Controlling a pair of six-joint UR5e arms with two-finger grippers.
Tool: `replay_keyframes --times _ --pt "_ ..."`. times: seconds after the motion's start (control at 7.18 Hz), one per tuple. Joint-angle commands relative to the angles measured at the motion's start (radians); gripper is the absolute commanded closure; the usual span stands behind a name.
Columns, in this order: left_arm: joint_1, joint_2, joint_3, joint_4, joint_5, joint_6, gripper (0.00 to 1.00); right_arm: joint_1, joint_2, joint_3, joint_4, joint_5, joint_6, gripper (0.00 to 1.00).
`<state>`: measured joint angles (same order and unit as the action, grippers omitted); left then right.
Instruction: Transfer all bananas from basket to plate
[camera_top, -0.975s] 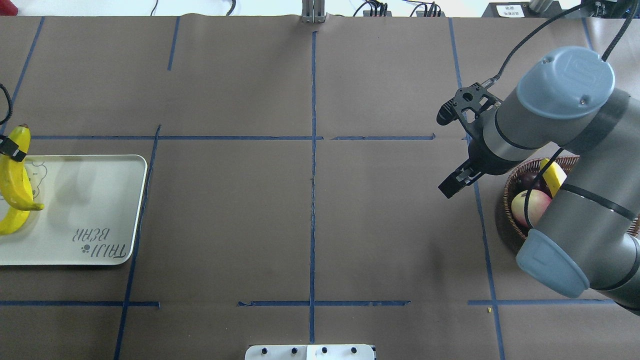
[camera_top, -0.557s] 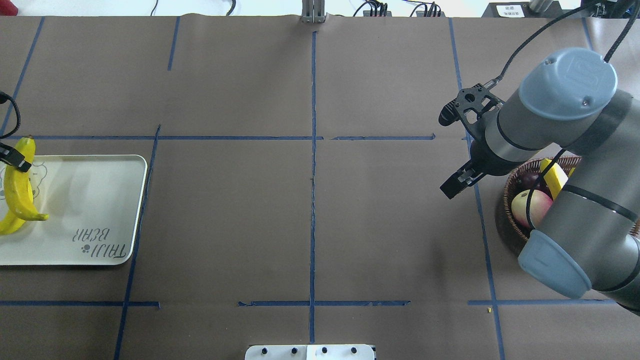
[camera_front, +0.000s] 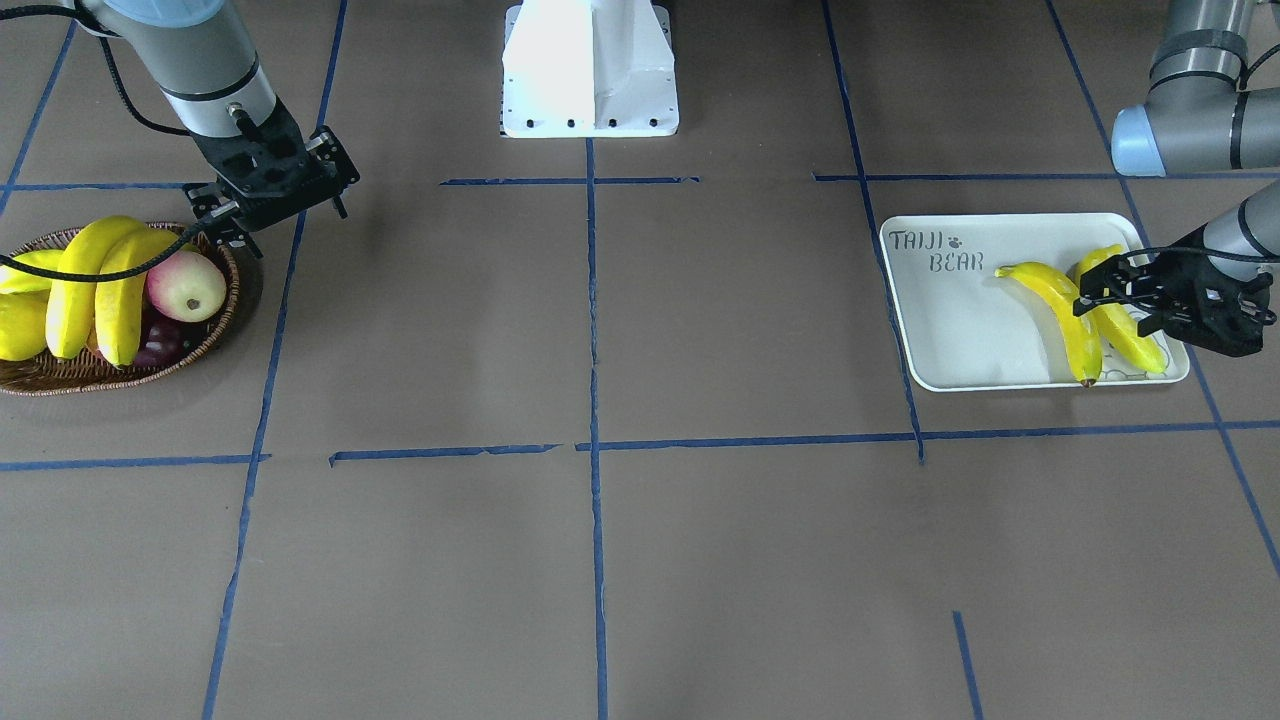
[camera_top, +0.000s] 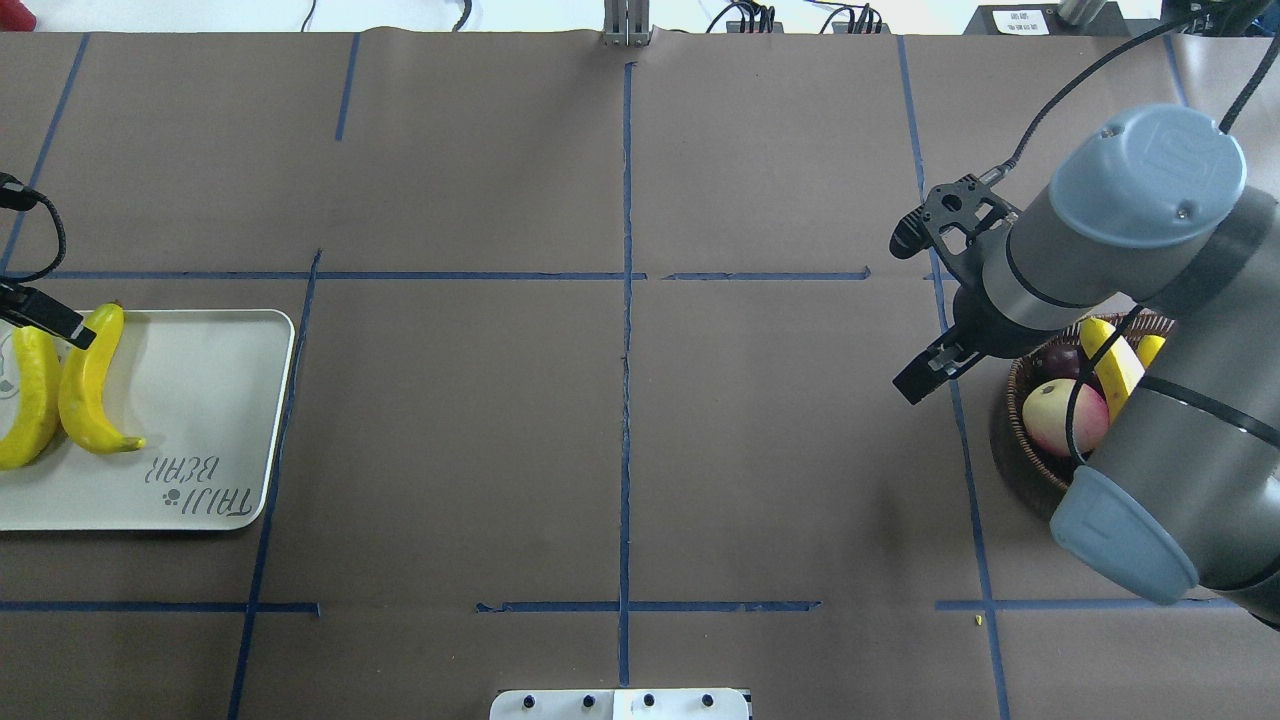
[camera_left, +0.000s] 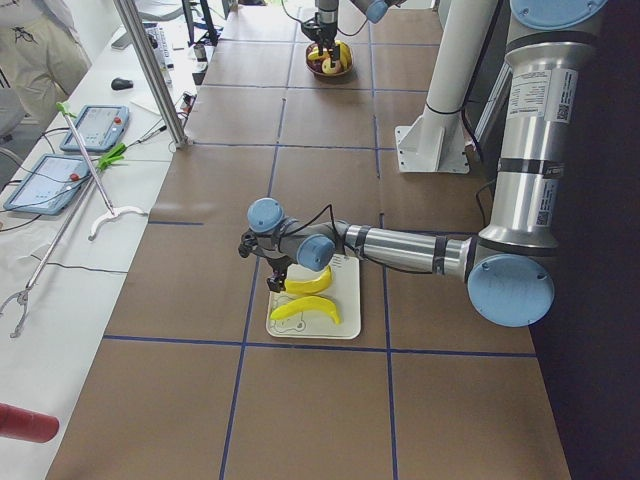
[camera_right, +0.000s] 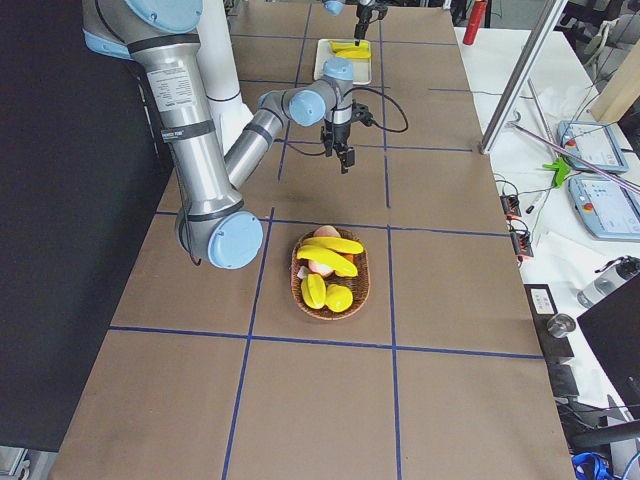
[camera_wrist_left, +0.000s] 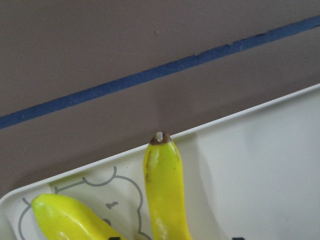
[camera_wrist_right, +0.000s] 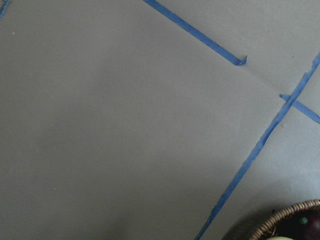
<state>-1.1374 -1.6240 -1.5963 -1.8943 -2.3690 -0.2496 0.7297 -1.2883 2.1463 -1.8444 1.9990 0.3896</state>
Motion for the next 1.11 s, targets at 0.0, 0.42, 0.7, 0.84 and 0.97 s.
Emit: replay_keyframes --times 0.0,0.42,0.7,0.84,0.97 --pt "0.002 -0.008 -0.126 0.097 0.001 -0.055 0.01 0.001 -0.125 0.081 0.008 -0.005 -0.002 0.01" --pt "0.004 -0.025 -0.18 0.147 0.004 -0.128 0.01 0.017 -0.29 0.182 0.033 -0.002 0.003 0.02" --pt "0.004 -0.025 -0.18 0.147 0.004 -0.128 0.01 0.1 -0.363 0.187 0.034 0.039 0.14 0.05" --pt "0.005 -0.025 -0.18 0.146 0.005 -0.128 0.01 0.144 -0.385 0.185 0.033 0.069 0.144 0.05" --pt "0.005 -0.025 -0.18 0.144 0.004 -0.128 0.01 0.189 -0.399 0.179 0.034 0.11 0.143 0.06"
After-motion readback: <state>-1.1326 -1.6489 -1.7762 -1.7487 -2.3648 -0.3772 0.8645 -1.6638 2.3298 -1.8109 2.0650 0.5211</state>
